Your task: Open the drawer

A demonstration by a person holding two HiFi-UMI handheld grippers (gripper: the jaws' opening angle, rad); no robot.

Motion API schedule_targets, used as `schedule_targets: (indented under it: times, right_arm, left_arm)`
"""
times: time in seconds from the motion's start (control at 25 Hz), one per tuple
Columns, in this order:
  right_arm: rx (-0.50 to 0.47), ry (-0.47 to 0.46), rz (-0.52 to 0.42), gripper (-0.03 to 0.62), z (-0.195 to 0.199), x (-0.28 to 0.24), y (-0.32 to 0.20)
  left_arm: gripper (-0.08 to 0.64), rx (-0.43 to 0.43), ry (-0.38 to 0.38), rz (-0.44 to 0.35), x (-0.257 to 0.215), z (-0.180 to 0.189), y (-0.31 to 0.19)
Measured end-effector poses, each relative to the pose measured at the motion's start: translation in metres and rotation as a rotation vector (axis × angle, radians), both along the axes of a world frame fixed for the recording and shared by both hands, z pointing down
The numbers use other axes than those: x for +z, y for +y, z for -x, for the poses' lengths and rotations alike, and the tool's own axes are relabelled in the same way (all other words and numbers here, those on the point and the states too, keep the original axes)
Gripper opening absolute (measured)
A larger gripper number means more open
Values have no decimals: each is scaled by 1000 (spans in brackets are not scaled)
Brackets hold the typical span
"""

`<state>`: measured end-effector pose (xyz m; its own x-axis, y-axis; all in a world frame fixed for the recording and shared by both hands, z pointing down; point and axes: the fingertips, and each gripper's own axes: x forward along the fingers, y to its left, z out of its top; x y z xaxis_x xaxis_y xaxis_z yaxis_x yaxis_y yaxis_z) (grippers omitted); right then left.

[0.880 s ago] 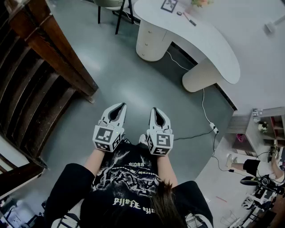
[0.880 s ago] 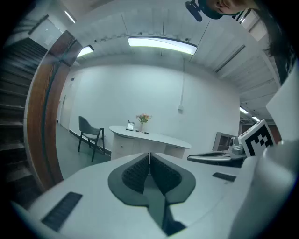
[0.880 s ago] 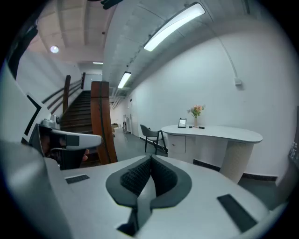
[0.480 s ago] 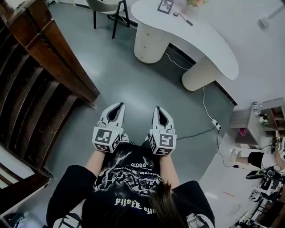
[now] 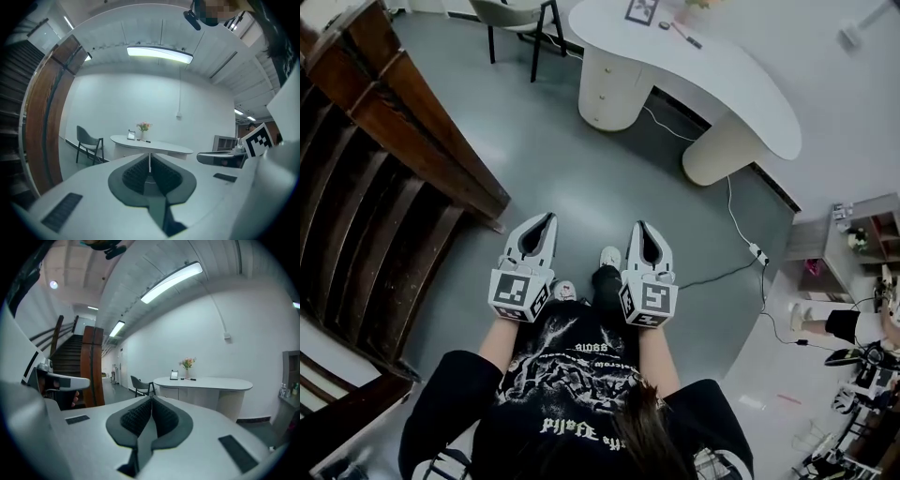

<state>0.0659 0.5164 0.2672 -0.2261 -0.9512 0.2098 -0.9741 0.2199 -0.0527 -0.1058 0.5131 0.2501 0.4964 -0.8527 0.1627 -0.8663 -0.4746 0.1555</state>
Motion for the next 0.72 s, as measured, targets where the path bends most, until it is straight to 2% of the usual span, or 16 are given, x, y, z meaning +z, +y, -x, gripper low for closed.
schedule_targets:
  times: [0.16, 0.32, 0.6, 0.72]
  right_arm:
    - [-24, -37, 28, 28, -12, 14, -15]
    - [-81, -34, 40, 28, -21, 22, -49]
    - [-145, -54, 76, 28, -36, 32, -117]
    - [-177, -54, 89, 28, -44, 35, -148]
  left_arm:
    - [29, -23, 4, 9, 10, -13, -11]
    - [29, -59, -8, 13, 12, -27, -36]
    - [29, -78, -75, 18, 16, -50, -96]
    - [29, -90, -74, 35, 19, -61, -124]
